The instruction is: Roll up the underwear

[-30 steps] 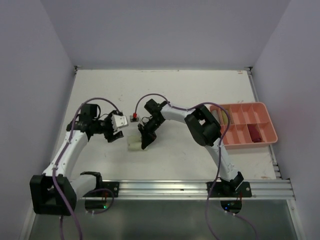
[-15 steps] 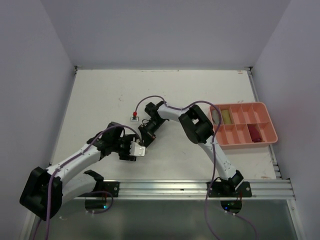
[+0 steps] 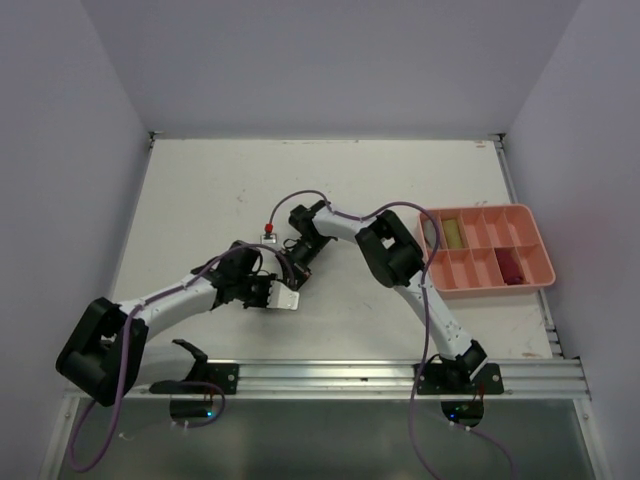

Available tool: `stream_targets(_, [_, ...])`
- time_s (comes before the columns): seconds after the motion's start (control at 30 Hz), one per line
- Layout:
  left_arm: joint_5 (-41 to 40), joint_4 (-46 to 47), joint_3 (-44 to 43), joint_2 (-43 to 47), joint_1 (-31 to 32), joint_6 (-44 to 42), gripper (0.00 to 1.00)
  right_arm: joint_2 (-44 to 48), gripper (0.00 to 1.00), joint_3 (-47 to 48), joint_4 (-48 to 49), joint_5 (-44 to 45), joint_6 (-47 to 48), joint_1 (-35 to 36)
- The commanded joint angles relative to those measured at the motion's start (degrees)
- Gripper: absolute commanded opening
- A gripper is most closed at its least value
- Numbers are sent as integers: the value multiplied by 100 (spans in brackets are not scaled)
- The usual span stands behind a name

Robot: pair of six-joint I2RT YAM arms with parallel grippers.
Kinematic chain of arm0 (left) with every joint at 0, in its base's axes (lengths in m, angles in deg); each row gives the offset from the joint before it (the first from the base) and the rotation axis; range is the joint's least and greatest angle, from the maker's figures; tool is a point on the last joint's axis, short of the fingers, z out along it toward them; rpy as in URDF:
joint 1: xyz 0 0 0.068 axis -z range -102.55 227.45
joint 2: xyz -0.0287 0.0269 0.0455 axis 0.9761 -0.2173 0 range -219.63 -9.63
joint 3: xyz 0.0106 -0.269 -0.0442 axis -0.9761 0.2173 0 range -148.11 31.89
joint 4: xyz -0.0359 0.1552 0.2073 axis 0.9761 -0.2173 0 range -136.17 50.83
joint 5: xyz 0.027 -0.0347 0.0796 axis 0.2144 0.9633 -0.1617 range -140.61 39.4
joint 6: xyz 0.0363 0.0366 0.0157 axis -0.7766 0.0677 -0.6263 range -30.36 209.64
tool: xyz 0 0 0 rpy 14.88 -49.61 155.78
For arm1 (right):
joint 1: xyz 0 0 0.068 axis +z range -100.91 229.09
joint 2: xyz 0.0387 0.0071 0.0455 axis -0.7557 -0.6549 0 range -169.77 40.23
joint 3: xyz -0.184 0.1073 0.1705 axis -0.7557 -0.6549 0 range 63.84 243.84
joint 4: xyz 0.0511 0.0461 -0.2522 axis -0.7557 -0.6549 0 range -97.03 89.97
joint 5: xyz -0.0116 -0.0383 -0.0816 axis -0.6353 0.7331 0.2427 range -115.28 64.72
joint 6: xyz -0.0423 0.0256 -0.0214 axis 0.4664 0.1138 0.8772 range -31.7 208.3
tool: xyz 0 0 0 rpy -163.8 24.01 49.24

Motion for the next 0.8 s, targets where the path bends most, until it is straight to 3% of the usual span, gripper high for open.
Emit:
stream_targets(0.0, [-229, -438, -103, -438, 54, 186, 19, -326, 24, -89, -194, 556, 203, -37])
stream_targets(0.07, [-211, -623, -182, -639, 54, 186, 10, -230, 42, 60, -238, 600, 160, -142])
stream_targets(0.13, [-107, -948, -331, -911, 46, 186, 7, 7, 48, 296, -238, 749, 29, -370])
stream_targets(0.4, [578, -2097, -1104, -1905, -33, 318, 0, 1018, 51, 984, 68, 1566, -280, -1715])
stream_targets(0.53, [1238, -3030, -2000, -2935, -463, -95, 0, 1968, 51, 221, 464, 1962, -17, -2243])
stream_targets(0.63, [1563, -4040, -3106, -4422, -824, -498, 1, 3038, 50, -876, 1061, 2357, 317, -2270])
stream_targets(0.77, [1783, -5129, -4364, -5620, -1211, -737, 2, 4486, 49, -2204, 2079, 2490, 414, -2165])
